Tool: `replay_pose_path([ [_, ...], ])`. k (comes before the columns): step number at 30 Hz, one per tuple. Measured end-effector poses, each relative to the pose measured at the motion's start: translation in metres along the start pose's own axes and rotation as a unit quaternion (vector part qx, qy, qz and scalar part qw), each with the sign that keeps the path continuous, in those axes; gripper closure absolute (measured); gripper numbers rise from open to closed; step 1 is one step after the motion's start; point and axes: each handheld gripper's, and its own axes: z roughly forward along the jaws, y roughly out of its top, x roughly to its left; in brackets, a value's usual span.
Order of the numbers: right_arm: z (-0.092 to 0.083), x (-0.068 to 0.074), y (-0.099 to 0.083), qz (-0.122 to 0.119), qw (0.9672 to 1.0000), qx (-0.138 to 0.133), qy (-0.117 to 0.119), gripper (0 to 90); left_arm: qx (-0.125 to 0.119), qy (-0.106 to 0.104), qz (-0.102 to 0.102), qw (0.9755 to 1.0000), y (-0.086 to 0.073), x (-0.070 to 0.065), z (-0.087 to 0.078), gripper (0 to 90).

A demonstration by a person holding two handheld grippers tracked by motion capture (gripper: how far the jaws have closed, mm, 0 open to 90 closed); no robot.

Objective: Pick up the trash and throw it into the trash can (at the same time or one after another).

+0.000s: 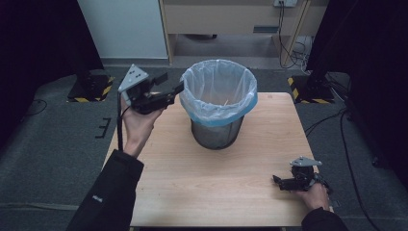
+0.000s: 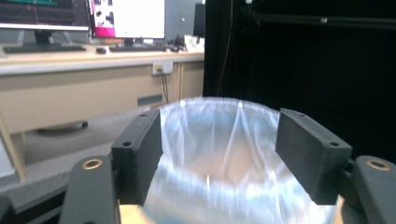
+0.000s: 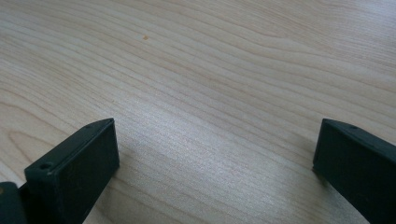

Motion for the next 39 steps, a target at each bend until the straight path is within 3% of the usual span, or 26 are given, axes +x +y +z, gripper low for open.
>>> replay_pose_path([
  [6, 0.000, 0.000, 0.000, 0.002, 1.0000, 0.000, -0.001, 0.4, 0.025, 0.005, -0.016, 0.9996, -0.043, 0.004, -0.034, 27.5],
  [7, 0.000, 0.000, 0.000, 0.002, 1.0000, 0.000, -0.001, 0.4, 0.025, 0.005, -0.016, 0.9996, -0.043, 0.004, -0.034, 27.1],
  [8, 0.000, 0.000, 0.000, 0.001, 1.0000, 0.001, -0.001, 0.4, 0.046, 0.005, -0.018, 0.9988, -0.062, 0.006, -0.042, 26.8],
  [9, 0.000, 0.000, 0.000, 0.002, 1.0000, 0.001, -0.002, 0.4, 0.046, 0.005, -0.018, 0.9988, -0.062, 0.006, -0.042, 26.0],
  [11, 0.000, 0.000, 0.000, 0.002, 1.0000, 0.001, -0.002, 0.4, 0.084, 0.005, -0.021, 0.9962, -0.088, 0.006, -0.051, 24.3],
  [12, 0.000, 0.000, 0.000, 0.002, 1.0000, 0.001, -0.002, 0.4, 0.084, 0.005, -0.021, 0.9962, -0.088, 0.006, -0.051, 23.7],
  [14, 0.000, 0.000, 0.000, 0.001, 1.0000, 0.001, -0.001, 0.4, 0.102, 0.004, -0.028, 0.9943, -0.107, 0.006, -0.056, 22.6],
  [16, 0.000, 0.000, 0.000, 0.001, 1.0000, 0.001, -0.001, 0.4, 0.147, 0.005, -0.030, 0.9886, -0.137, 0.005, -0.059, 21.8],
  [17, 0.000, 0.000, 0.000, 0.001, 1.0000, 0.001, -0.001, 0.4, 0.147, 0.005, -0.030, 0.9886, -0.137, 0.005, -0.059, 21.5],
  [19, 0.000, 0.000, 0.000, 0.001, 1.0000, 0.001, -0.001, 0.4, 0.174, -0.001, -0.035, 0.9841, -0.154, 0.007, -0.059, 21.4],
  [20, 0.000, 0.001, 0.000, 0.002, 1.0000, 0.001, -0.002, 0.4, 0.200, -0.001, -0.048, 0.9786, -0.174, 0.010, -0.058, 20.8],
  [21, 0.000, 0.001, 0.000, 0.002, 1.0000, 0.001, -0.002, 0.4, 0.212, -0.002, -0.054, 0.9758, -0.183, 0.011, -0.057, 20.3],
  [22, 0.000, 0.001, 0.000, 0.002, 1.0000, 0.001, -0.002, 0.4, 0.212, -0.002, -0.054, 0.9758, -0.183, 0.011, -0.057, 20.1],
  [23, 0.000, 0.001, 0.000, 0.002, 1.0000, 0.001, -0.002, 0.4, 0.226, -0.001, -0.058, 0.9724, -0.193, 0.013, -0.056, 19.7],
  [24, 0.000, 0.001, 0.000, 0.002, 1.0000, 0.001, -0.002, 0.4, 0.250, 0.002, -0.064, 0.9661, -0.207, 0.016, -0.055, 19.4],
  [25, 0.000, 0.001, 0.000, 0.002, 1.0000, 0.001, -0.002, 0.4, 0.250, 0.002, -0.064, 0.9661, -0.207, 0.016, -0.055, 19.3],
  [26, 0.000, 0.001, 0.000, 0.001, 1.0000, 0.001, -0.002, 0.3, 0.269, 0.002, -0.081, 0.9596, -0.215, 0.019, -0.054, 18.8],
  [28, 0.000, 0.001, 0.000, 0.002, 1.0000, 0.001, -0.001, 0.4, 0.289, 0.005, -0.094, 0.9527, -0.222, 0.022, -0.052, 17.0],
  [29, 0.000, 0.001, 0.000, 0.002, 1.0000, 0.001, -0.001, 0.4, 0.289, 0.005, -0.094, 0.9527, -0.222, 0.022, -0.052, 16.6],
  [30, 0.000, 0.001, 0.000, 0.002, 1.0000, 0.001, -0.002, 0.4, 0.312, 0.008, -0.087, 0.9459, -0.229, 0.022, -0.051, 16.6],
  [31, 0.000, 0.001, 0.000, 0.003, 1.0000, 0.001, -0.003, 0.4, 0.320, 0.009, -0.086, 0.9435, -0.231, 0.023, -0.051, 16.2],
  [34, 0.000, 0.001, 0.000, 0.002, 1.0000, 0.001, -0.003, 0.4, 0.331, 0.016, -0.076, 0.9403, -0.235, 0.025, -0.052, 13.7],
  [35, 0.000, 0.001, 0.000, 0.002, 1.0000, 0.001, -0.003, 0.4, 0.331, 0.016, -0.076, 0.9403, -0.235, 0.025, -0.052, 13.0],
  [36, 0.000, 0.001, 0.000, 0.002, 1.0000, 0.002, -0.003, 0.4, 0.347, 0.033, -0.055, 0.9358, -0.237, 0.027, -0.055, 12.7],
  [38, 0.000, 0.001, 0.000, 0.002, 1.0000, 0.002, -0.003, 0.4, 0.352, 0.044, -0.052, 0.9335, -0.239, 0.030, -0.057, 11.8],
  [39, 0.000, 0.001, 0.000, 0.002, 1.0000, 0.002, -0.003, 0.4, 0.352, 0.044, -0.052, 0.9335, -0.239, 0.030, -0.057, 11.7],
])
